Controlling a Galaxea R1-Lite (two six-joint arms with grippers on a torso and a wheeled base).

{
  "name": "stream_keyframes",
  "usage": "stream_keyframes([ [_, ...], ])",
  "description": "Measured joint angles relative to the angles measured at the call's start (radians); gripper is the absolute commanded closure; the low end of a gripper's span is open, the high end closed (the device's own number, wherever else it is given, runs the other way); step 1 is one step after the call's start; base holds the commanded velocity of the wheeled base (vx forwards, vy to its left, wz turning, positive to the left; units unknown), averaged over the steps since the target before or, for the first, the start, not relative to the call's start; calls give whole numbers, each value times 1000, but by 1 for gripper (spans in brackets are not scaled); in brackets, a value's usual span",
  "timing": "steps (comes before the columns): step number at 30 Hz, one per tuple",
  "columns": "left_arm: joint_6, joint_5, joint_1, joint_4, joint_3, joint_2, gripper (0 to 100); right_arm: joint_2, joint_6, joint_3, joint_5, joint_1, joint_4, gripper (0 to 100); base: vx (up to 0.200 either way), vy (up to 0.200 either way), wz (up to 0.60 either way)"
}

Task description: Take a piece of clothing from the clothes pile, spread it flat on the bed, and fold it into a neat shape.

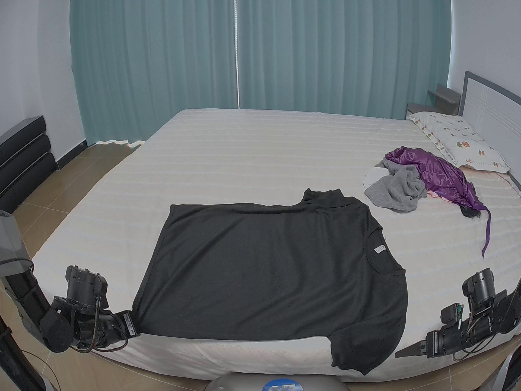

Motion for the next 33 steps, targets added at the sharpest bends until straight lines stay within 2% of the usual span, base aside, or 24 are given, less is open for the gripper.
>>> stream_keyframes([
  [10, -1, -1, -3, -3, -3, 20, 100, 53, 38, -121, 5, -56, -22, 0, 0, 0, 0],
  [14, -1, -1, -3, -3, -4, 23, 100, 97, 105, -156, 3, -61, -109, 0, 0, 0, 0],
  [21, -3, -1, -2, -4, -4, 32, 100, 219, 157, -167, -13, -54, -328, 0, 0, 0, 0],
  [22, -3, -1, -2, -4, -5, 34, 100, 239, 163, -166, -17, -53, -354, 100, 0, 0, 0],
  [26, -4, -1, -2, -4, -6, 40, 100, 300, 182, -148, -29, -52, -435, 100, 0, 0, 0],
  [33, -3, -1, -1, -4, -6, 45, 100, 329, 190, -118, -39, -71, -449, 100, 0, 0, 0],
])
